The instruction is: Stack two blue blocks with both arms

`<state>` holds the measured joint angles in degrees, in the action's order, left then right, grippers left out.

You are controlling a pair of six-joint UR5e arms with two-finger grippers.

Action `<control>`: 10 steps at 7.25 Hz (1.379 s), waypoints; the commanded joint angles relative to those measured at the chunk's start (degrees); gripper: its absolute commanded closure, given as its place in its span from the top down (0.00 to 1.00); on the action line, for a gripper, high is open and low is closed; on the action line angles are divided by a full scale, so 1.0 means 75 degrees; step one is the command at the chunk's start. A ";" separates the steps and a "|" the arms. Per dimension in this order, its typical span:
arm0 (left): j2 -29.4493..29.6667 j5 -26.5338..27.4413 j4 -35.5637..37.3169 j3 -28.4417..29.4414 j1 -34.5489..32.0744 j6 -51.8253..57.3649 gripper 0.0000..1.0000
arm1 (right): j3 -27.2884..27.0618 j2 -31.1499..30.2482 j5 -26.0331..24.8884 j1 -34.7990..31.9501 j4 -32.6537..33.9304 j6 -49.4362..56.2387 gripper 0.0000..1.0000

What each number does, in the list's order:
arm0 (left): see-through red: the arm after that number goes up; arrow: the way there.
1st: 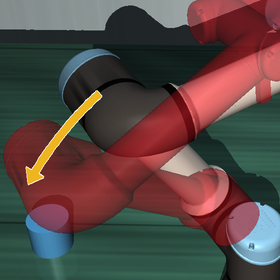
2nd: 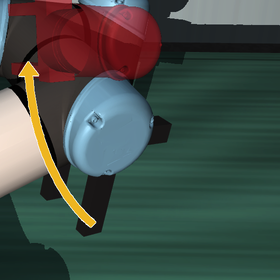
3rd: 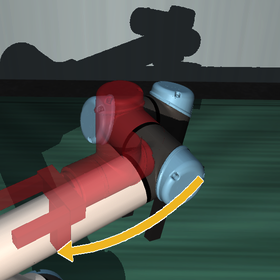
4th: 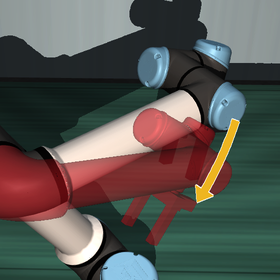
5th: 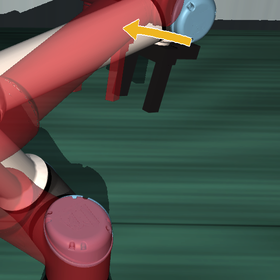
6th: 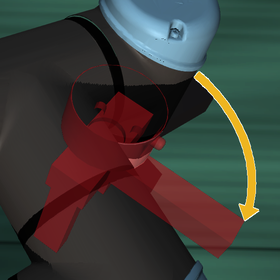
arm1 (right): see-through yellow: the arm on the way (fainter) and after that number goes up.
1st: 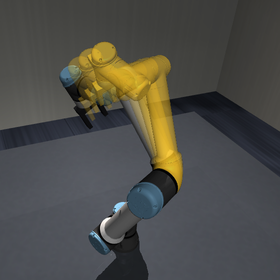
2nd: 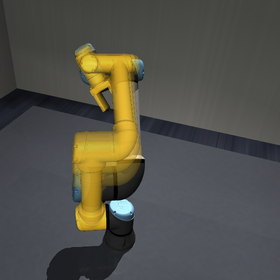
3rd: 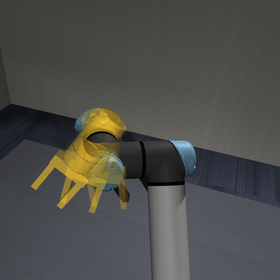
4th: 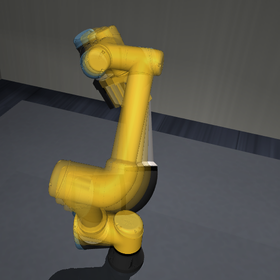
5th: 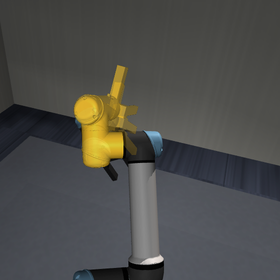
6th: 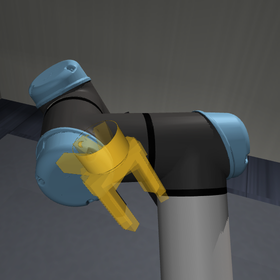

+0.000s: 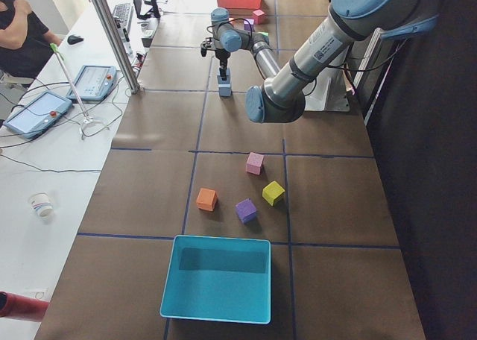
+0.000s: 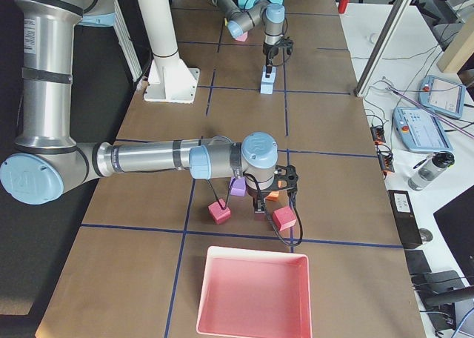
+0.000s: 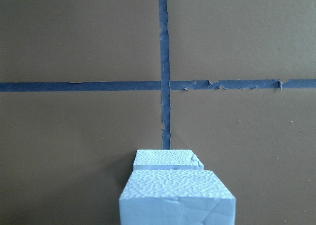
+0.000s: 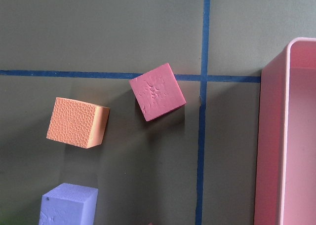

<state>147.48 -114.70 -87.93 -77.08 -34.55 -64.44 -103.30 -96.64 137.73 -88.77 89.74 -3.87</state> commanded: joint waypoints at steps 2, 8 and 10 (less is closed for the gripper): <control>-0.0011 0.0210 0.0005 0.0000 0.0002 -0.0021 1.00 | 0.0039 0.0076 0.0000 0.0000 0.0000 -0.0011 1.00; -0.0395 0.0176 0.1910 -0.2616 -0.0150 -0.0056 1.00 | 0.0051 0.0053 0.0011 0.0000 0.0000 0.0000 1.00; -0.2089 0.0141 0.2079 -0.4410 -0.0664 0.0374 1.00 | 0.0075 -0.0285 0.0502 -0.0303 0.0000 0.0407 1.00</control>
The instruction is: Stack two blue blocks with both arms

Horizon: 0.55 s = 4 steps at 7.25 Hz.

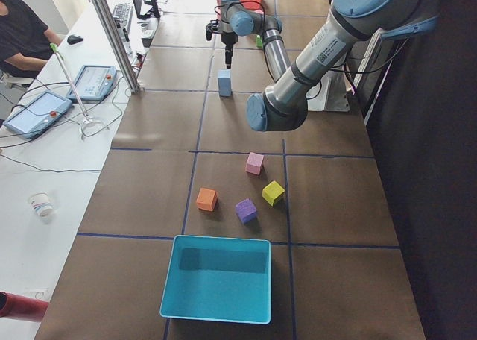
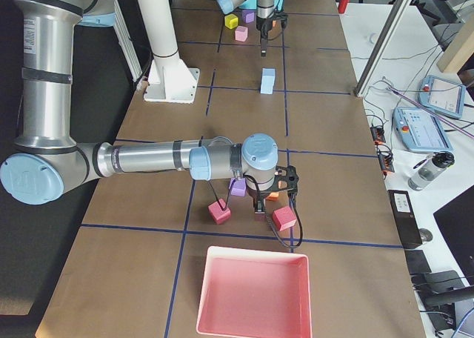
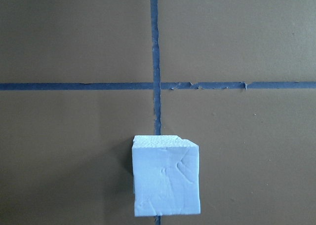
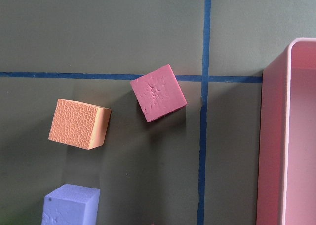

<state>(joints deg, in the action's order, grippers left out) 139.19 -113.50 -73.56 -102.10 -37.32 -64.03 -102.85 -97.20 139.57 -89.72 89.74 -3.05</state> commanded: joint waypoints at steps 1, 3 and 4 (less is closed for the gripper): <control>-0.1607 -0.0158 0.0187 -0.1441 -0.0842 0.1552 1.00 | 0.0025 -0.0351 0.0247 -0.0177 0.0000 0.0463 1.00; -0.2826 -0.1150 0.0187 -0.1712 -0.2200 0.3149 1.00 | 0.0095 -0.0458 0.0084 -0.0189 -0.0012 0.0453 1.00; -0.3610 -0.1619 0.0175 -0.1714 -0.3066 0.4446 1.00 | 0.0154 -0.0447 -0.0138 -0.0189 -0.0012 0.0418 1.00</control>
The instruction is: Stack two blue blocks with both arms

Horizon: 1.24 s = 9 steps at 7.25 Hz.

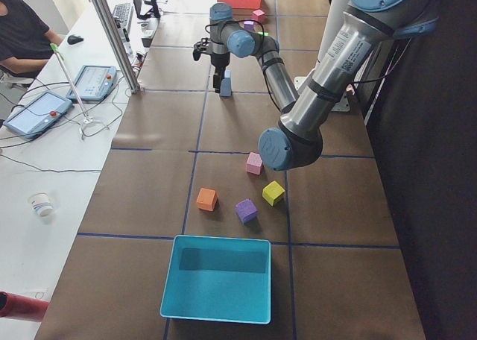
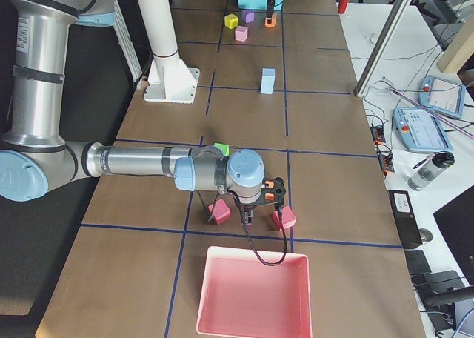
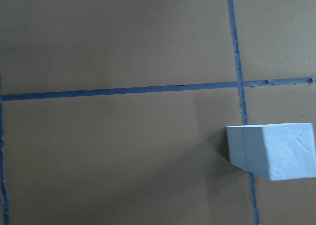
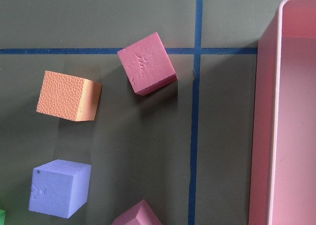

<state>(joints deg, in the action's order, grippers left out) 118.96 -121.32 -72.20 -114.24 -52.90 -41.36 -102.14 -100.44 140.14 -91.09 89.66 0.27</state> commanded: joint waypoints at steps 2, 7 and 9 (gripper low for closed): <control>-0.2005 -0.1480 -0.0064 0.0637 -0.2992 0.4330 1.00 | 0.0071 0.0009 -0.0240 -0.0066 -0.0002 -0.0036 1.00; -0.4103 -0.1894 -0.2213 0.2856 -0.5052 0.6864 1.00 | 0.0060 0.0091 -0.0193 -0.0078 -0.0002 0.0011 1.00; -0.4223 -0.1894 -0.2244 0.3043 -0.5052 0.6863 1.00 | 0.0060 0.0091 -0.0193 -0.0066 -0.0002 0.0000 1.00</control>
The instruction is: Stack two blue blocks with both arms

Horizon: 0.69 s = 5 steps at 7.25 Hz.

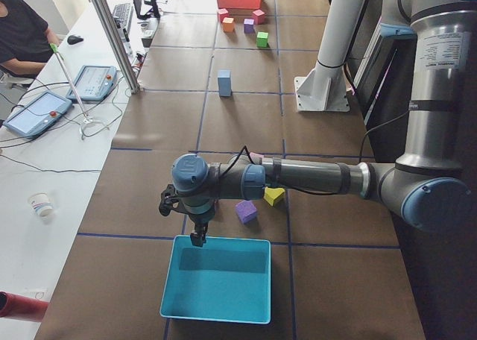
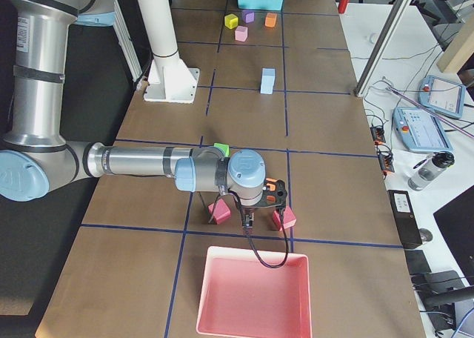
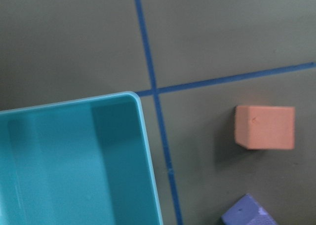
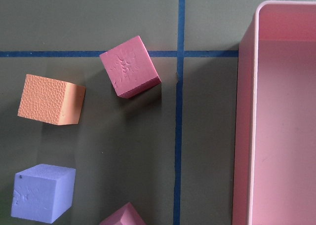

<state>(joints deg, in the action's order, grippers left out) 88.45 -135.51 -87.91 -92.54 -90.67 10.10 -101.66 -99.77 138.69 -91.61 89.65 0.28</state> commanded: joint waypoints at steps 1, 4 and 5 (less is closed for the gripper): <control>-0.0296 -0.0003 -0.0184 0.0162 -0.0016 0.0001 1.00 | -0.0004 0.0001 0.0000 0.0004 0.0000 -0.0003 1.00; -0.0297 -0.0003 -0.0185 0.0092 -0.0016 -0.0162 1.00 | -0.0004 0.0001 0.0000 0.0004 0.0000 0.0009 1.00; -0.0297 -0.0003 -0.0196 0.0069 -0.0016 -0.0233 1.00 | -0.0016 0.0001 0.0000 0.0004 0.0000 0.0009 1.00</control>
<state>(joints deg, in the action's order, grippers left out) 86.25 -135.53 -89.31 -91.76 -90.79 9.12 -101.71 -99.76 138.69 -91.58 89.65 0.34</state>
